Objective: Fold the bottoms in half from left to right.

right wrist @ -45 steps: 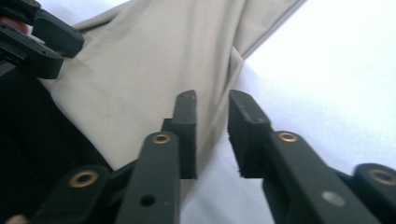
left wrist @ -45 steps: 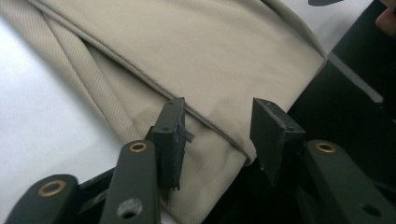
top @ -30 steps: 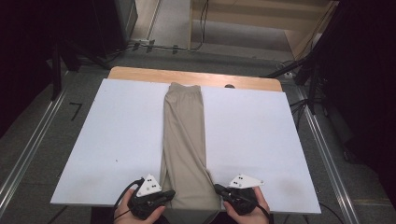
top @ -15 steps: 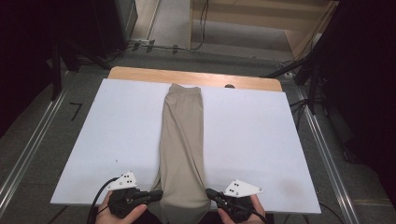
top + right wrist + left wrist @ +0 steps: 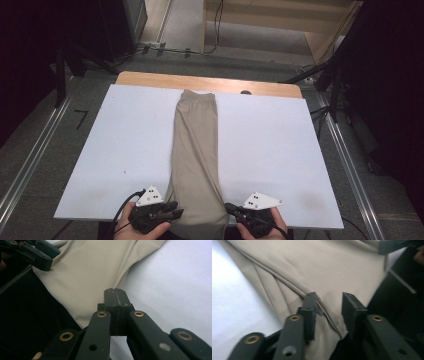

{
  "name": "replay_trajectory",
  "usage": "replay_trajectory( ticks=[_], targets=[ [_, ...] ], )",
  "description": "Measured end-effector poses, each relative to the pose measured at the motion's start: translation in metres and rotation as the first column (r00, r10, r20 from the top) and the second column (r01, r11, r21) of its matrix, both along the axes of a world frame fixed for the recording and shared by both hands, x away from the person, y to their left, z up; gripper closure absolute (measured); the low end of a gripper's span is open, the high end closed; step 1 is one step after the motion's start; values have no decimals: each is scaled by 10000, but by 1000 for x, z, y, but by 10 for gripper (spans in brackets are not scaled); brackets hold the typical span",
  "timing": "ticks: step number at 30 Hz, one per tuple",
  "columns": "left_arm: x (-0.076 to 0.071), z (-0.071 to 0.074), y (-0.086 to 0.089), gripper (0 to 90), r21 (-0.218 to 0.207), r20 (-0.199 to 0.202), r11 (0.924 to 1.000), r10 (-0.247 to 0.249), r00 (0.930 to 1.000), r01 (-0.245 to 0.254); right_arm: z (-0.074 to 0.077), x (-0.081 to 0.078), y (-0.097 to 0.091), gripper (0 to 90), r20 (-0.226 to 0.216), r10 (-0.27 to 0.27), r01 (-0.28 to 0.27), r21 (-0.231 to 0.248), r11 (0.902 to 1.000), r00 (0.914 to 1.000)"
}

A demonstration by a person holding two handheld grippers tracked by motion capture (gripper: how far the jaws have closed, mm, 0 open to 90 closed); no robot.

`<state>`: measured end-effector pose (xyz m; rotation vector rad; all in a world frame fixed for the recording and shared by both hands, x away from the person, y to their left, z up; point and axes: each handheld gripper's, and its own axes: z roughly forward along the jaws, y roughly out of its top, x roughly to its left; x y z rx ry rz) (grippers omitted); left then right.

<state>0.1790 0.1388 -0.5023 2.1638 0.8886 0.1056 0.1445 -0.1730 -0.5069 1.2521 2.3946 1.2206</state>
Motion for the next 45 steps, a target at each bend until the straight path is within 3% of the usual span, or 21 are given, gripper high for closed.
replay_trajectory(
  ticks=[1,2,5,8,10,12,14,17,22,30,32,35,38,40,42,43,45],
  targets=[
    [-1,2,-1,620,157,311,9998,151,9994,-156,0,0,0,879,15,-17,17,-26,10000,10000],
    [-1,3,-1,620,199,368,9996,189,9991,-197,0,0,0,879,15,-17,17,-26,10000,10000],
    [2,-1,-5,619,356,96,9992,198,9998,-202,0,-1,1,879,8,-17,17,-26,10000,10000],
    [1,0,-8,673,669,362,9968,422,9985,-445,0,-1,1,879,53,-9,9,-51,10000,10000],
    [1,1,-8,743,641,564,9960,584,9967,-620,0,-1,1,879,90,22,-22,-68,10000,10000],
    [1,4,-6,849,312,530,9985,427,9977,-444,1,-1,2,879,103,34,-33,-61,10000,9999],
    [1,7,-3,896,5,465,9994,344,9983,-345,2,-2,1,879,129,28,-28,-22,10000,9999],
    [4,8,2,900,-666,99,9976,193,9998,-185,4,-3,0,879,136,66,-67,55,10000,9999],
    [10,10,11,900,-1670,-625,9859,-59,9980,-46,7,-4,1,881,179,170,-171,66,9998,9997],
    [7,26,26,900,-2146,-774,9764,-398,9962,223,19,-9,-2,882,354,328,-338,269,9991,9988],
    [6,30,34,900,-2577,-1007,9660,-489,9937,214,21,-11,0,882,377,443,-455,330,9984,9983],
    [5,36,46,900,-2739,-1042,9615,-508,9933,204,24,-14,6,882,400,655,-672,433,9968,9971],
    [6,37,52,900,-2501,-1005,9681,-396,9941,132,24,-13,14,882,308,899,-917,600,9940,9955],
    [7,30,46,900,-2029,-1316,9787,-602,9895,326,24,-13,15,882,288,902,-916,517,9944,9955],
    [3,20,37,900,-1707,-1224,9852,-345,9919,132,21,-11,15,882,180,874,-883,542,9946,9960],
    [2,15,30,868,-1486,-1189,9889,-113,9928,-65,20,-10,14,882,146,827,-833,510,9952,9965],
    [-1,10,21,680,-679,-826,9969,349,9960,-406,18,-9,12,882,145,744,-749,381,9965,9971]
  ],
)
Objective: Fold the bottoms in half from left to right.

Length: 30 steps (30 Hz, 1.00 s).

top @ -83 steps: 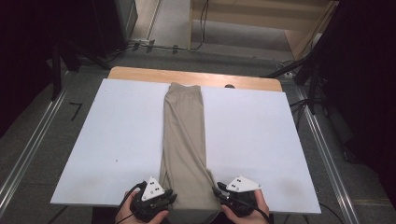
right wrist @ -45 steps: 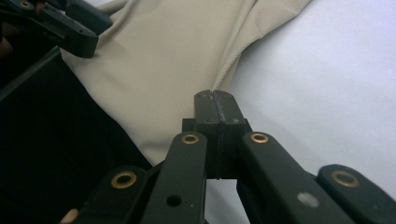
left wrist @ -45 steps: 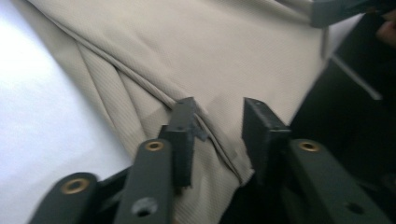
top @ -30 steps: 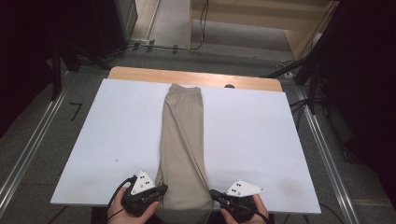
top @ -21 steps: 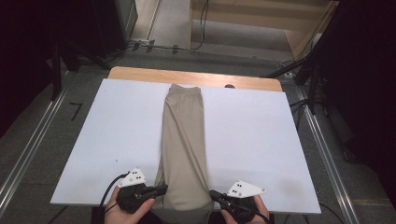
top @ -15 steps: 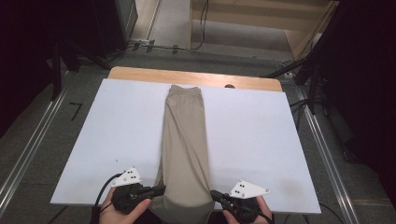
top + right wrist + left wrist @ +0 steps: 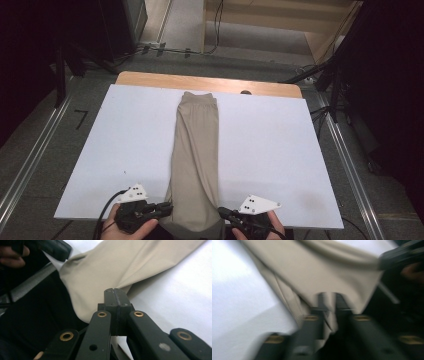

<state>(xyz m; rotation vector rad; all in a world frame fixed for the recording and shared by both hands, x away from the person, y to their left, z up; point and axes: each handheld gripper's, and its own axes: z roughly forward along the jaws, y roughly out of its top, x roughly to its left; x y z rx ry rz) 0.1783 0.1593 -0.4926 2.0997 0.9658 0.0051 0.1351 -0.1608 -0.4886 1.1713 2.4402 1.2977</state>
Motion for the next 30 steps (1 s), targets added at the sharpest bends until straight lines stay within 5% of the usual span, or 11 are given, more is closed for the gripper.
replay_trajectory(
  ticks=[3,9,12,16,22,26,30],
  targets=[
    [1,-1,-4,640,90,0,9999,58,10000,-58,-3,0,-2,882,90,-84,86,-254,9996,9999],
    [-1,-8,-21,631,989,258,9951,-67,9996,42,-6,1,-5,881,58,-119,121,-370,9992,9999],
    [-1,-7,-24,598,1308,622,9904,370,9974,-449,-5,0,-5,882,110,-125,129,-428,9990,9999],
    [-1,-7,-24,590,1287,706,9899,514,9962,-602,-5,0,-5,882,148,-128,135,-472,9988,9998],
    [-1,-8,-27,755,1727,1177,9839,266,9927,-468,-7,1,-5,882,132,-113,119,-490,9987,9998],
    [-1,-8,-27,877,1455,1177,9892,25,9931,-197,-6,0,-4,882,157,-102,109,-484,9988,9998],
    [1,-3,-19,900,413,1019,9991,-38,9948,-4,-5,0,-5,882,162,-107,115,-475,9988,9998]
  ],
)
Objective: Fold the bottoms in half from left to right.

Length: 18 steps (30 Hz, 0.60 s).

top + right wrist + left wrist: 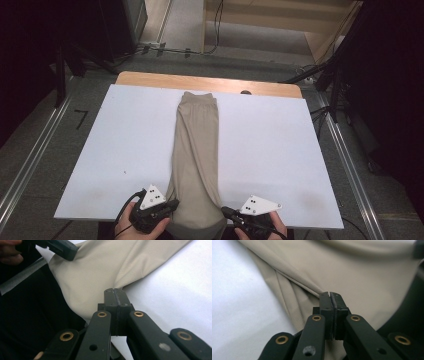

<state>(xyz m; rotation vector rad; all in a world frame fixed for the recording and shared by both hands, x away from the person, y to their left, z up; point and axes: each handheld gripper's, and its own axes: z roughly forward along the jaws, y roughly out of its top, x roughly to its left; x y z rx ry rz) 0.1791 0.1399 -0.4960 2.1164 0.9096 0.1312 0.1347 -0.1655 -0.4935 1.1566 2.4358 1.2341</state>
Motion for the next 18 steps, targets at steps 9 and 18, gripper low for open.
replay_trajectory(
  ticks=[9,18],
  targets=[
    [9,10,22,900,-1546,-875,9873,-504,9949,365,3,-1,1,882,56,137,-138,187,9997,9999],
    [14,10,34,900,-2381,-1682,9691,-1068,9800,648,7,-5,6,882,38,361,-362,342,9988,9993]
  ],
)
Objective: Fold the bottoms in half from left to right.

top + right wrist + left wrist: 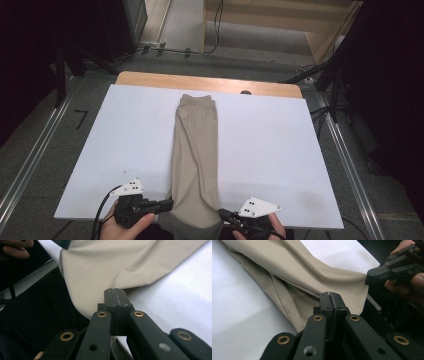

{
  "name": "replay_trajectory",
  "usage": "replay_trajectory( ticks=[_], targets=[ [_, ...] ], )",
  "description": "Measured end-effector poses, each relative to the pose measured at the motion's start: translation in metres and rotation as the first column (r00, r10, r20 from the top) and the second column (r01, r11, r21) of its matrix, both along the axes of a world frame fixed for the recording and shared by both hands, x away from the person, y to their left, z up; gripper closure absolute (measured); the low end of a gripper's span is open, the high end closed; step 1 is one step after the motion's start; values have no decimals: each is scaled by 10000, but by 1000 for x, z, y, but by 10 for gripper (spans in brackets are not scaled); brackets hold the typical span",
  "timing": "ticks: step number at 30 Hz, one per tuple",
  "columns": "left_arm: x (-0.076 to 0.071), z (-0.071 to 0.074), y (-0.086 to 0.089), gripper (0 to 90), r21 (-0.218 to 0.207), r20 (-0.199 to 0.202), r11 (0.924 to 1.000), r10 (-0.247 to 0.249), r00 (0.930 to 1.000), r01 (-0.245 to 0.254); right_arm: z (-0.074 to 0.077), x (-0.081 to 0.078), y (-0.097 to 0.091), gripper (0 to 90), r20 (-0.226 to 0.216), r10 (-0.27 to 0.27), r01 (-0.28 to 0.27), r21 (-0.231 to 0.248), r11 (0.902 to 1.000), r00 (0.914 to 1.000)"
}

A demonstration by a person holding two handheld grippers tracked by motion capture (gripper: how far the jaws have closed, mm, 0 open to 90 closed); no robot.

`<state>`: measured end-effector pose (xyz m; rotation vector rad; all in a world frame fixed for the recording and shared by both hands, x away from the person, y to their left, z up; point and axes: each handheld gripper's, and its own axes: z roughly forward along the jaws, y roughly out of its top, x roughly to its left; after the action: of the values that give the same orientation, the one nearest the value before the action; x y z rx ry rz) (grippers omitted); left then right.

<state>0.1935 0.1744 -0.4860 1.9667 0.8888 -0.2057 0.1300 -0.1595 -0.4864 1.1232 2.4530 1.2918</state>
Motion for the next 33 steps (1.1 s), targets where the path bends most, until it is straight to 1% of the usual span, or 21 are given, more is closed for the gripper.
replay_trajectory(
  ticks=[2,3,4,5,8,10,11,12,13,14,15,16,17,18,20,21,25,27,29,32,33],
  targets=[
    [1,-3,-2,900,319,-11,9995,-83,10000,84,0,0,1,882,3,11,-11,-63,10000,10000],
    [1,-4,-4,900,581,63,9983,-90,9999,86,-1,1,1,881,14,21,-21,-103,9999,10000],
    [0,-4,-7,900,906,228,9959,-78,9997,57,-1,1,0,882,-18,16,-16,-87,10000,10000],
    [0,-5,-9,900,1097,307,9939,-102,9995,67,-2,2,0,882,-38,-16,16,-105,9999,10000],
    [0,-7,-16,892,1300,375,9915,-74,9993,24,-4,3,-2,882,-119,-70,69,-156,9999,9999],
    [1,-9,-20,854,1398,262,9901,-170,9995,132,-5,3,-2,882,-138,-70,68,-199,9998,9999],
    [1,-10,-23,826,1588,331,9873,-142,9994,87,-5,3,-2,881,-154,-79,75,-211,9997,9999],
    [1,-11,-26,795,1785,466,9839,-3,9989,-80,-5,3,-2,882,-145,-61,57,-228,9997,9999],
    [0,-11,-29,753,2087,645,9777,116,9978,-249,-5,3,-2,882,-172,-67,63,-245,9997,9998],
    [0,-12,-31,718,2443,934,9687,214,9954,-438,-6,3,-2,882,-170,-78,74,-263,9996,9998],
    [-1,-12,-32,712,2559,1068,9654,242,9940,-510,-6,3,-2,882,-155,-90,85,-283,9996,9998],
    [-1,-12,-33,714,2558,1049,9656,210,9943,-474,-6,3,-2,881,-116,-94,90,-318,9995,9999],
    [-1,-12,-34,731,2693,1144,9617,211,9932,-515,-6,3,-3,882,-105,-77,74,-309,9995,9999],
    [-1,-12,-35,757,2757,1269,9595,223,9917,-569,-6,3,-3,882,-112,-98,95,-290,9995,9999],
    [0,-12,-35,880,2682,1213,9627,39,9926,-365,-6,4,-3,882,-123,-111,107,-293,9995,9999],
    [0,-10,-34,897,2565,1236,9660,-1,9923,-318,-6,4,-3,882,-120,-113,109,-295,9995,9999],
    [1,-5,-30,900,1967,1185,9800,55,9929,-289,-5,3,-3,882,-113,-118,115,-289,9995,9999],
    [2,-3,-27,900,1580,1032,9872,74,9946,-237,-5,2,-3,882,-91,-103,101,-252,9996,9999],
    [3,-1,-22,900,1040,767,9944,95,9970,-175,-3,2,-3,882,-78,-82,80,-241,9997,9999],
    [6,3,-13,900,476,446,9988,121,9989,-142,-1,1,-3,882,-26,-29,28,-147,9999,10000],
    [6,4,-11,900,388,405,9992,107,9991,-122,0,0,-2,882,-14,-28,28,-142,9999,10000]
  ],
)
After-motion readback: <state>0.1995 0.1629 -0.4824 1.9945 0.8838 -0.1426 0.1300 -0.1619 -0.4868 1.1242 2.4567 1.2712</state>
